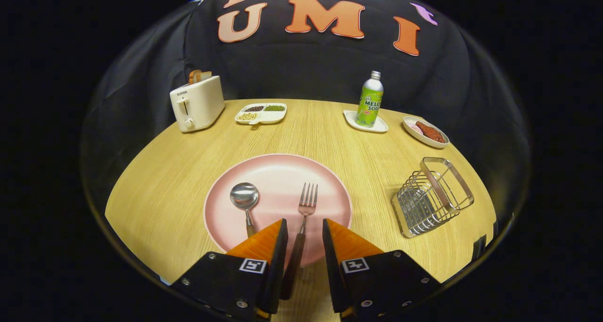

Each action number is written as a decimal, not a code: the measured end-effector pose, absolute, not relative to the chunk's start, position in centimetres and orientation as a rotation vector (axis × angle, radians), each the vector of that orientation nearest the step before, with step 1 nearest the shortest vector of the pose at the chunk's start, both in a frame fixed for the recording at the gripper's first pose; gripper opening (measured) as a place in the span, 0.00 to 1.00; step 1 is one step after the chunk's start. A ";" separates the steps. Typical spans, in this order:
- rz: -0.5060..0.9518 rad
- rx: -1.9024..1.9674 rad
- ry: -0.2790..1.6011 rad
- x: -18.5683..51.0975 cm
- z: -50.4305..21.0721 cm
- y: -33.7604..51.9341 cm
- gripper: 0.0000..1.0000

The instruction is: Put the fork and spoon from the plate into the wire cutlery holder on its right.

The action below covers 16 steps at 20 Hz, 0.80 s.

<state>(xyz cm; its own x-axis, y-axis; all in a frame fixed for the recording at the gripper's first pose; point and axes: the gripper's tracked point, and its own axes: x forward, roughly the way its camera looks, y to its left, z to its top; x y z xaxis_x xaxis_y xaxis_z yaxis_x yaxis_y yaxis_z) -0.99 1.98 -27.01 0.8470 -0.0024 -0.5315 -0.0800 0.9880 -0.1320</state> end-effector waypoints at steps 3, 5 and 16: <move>0.043 -0.159 0.592 -1.0 -28.0 2.1 0.33; 0.039 -0.170 0.612 -1.1 -28.5 1.9 0.28; 0.011 -0.195 0.654 -0.6 -29.1 1.6 0.03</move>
<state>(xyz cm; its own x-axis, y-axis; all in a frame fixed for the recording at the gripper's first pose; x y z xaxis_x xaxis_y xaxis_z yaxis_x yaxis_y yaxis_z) -0.64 1.59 -29.15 0.7943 -0.0512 -0.6054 -0.0712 0.9817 -0.1765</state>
